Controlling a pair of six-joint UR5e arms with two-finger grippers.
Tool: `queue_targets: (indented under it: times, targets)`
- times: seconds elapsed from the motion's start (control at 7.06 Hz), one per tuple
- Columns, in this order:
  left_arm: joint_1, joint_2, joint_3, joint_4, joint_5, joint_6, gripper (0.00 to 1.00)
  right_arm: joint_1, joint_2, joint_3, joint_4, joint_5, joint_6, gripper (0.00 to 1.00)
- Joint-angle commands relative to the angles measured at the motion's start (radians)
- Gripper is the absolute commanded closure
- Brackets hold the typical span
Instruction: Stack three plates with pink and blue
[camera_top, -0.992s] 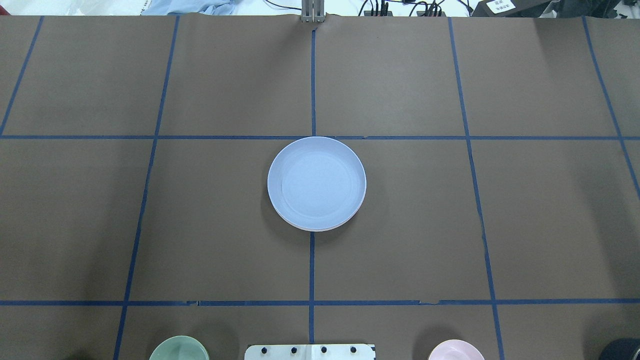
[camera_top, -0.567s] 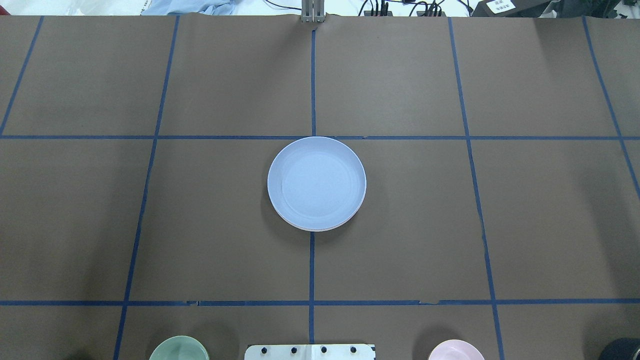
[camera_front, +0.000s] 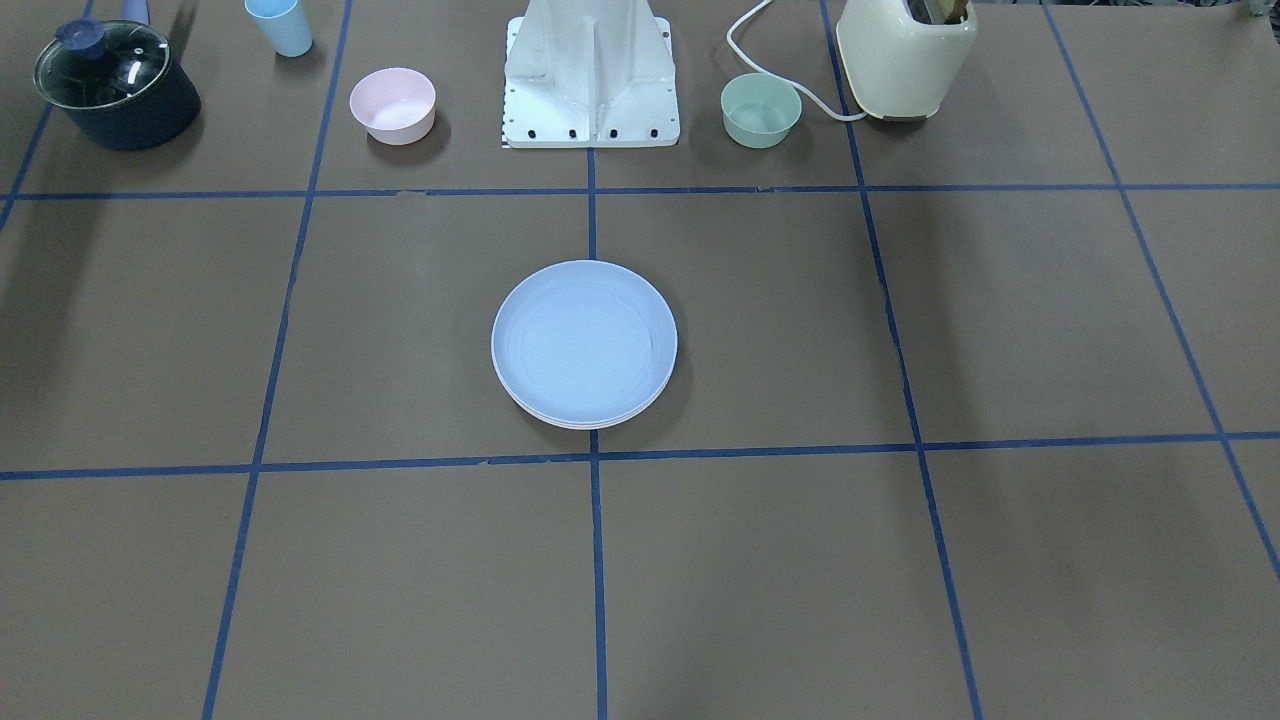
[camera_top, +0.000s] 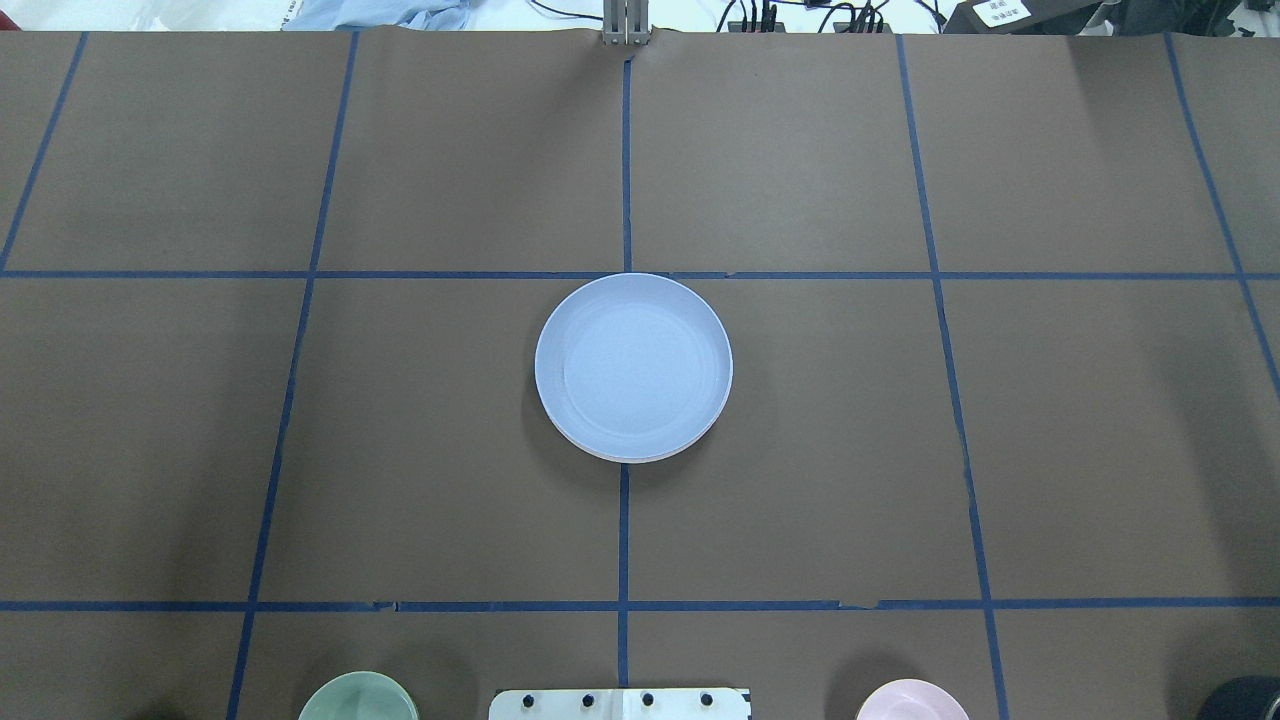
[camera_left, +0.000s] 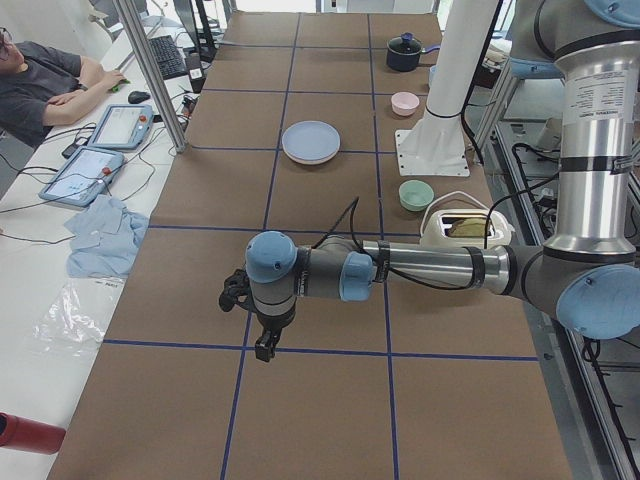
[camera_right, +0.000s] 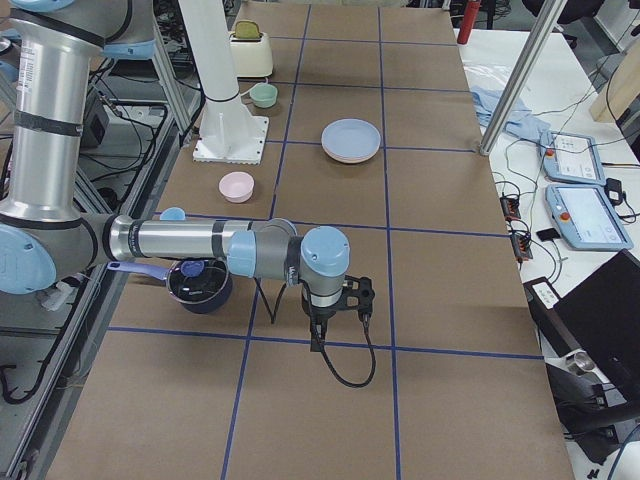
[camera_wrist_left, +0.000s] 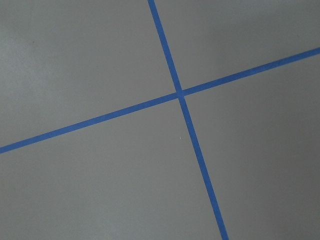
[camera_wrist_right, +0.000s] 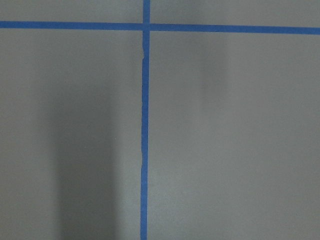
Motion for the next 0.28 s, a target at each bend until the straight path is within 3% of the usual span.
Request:
queue_targets:
  times: [0.0, 0.14]
  targets:
    - [0.000, 0.001, 0.001, 0.000, 0.001, 0.000, 0.00, 0.000, 0.000, 0.001, 0.000, -0.001, -0.001, 0.00]
    - [0.000, 0.017, 0.002, 0.000, -0.001, 0.000, 0.00, 0.000, 0.000, 0.002, 0.000, -0.001, -0.001, 0.00]
